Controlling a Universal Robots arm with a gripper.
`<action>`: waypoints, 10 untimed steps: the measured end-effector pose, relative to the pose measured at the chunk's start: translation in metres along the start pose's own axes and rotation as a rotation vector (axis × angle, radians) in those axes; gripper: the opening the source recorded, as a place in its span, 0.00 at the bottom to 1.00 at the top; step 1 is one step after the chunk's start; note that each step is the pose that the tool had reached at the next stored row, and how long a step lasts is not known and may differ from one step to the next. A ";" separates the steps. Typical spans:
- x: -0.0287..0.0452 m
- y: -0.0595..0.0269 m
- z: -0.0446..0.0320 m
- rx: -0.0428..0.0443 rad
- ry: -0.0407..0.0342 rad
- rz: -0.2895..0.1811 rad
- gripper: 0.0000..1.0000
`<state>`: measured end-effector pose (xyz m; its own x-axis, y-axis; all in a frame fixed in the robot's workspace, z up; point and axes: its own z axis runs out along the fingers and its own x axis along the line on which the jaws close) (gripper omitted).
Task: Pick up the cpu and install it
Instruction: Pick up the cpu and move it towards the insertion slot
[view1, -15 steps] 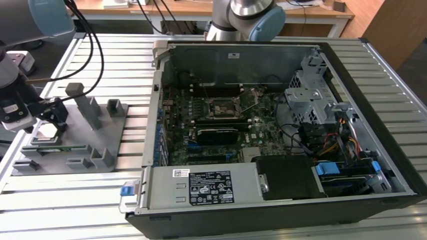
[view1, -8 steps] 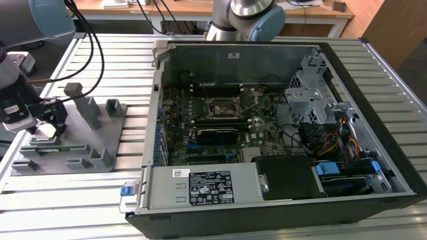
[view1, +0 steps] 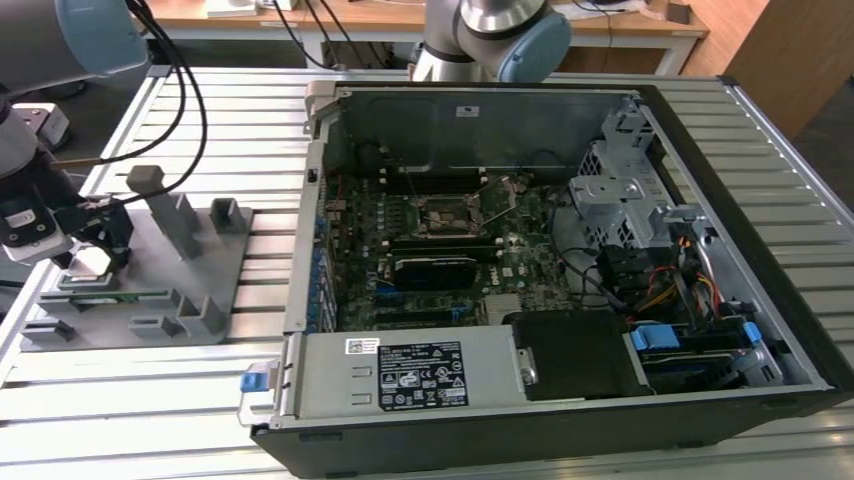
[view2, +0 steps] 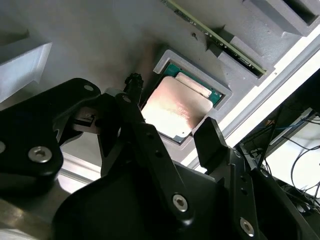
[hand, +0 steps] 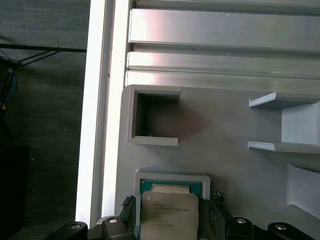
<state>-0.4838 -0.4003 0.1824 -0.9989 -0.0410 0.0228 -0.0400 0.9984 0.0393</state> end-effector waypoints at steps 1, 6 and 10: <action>0.0001 0.0001 -0.0004 -0.0001 -0.0003 0.000 0.68; 0.0019 0.0001 -0.0014 -0.0001 -0.0012 0.000 0.68; 0.0033 0.0001 -0.0014 0.0000 -0.0009 0.000 0.68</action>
<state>-0.4871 -0.4004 0.1839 -0.9989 -0.0410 0.0219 -0.0401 0.9984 0.0393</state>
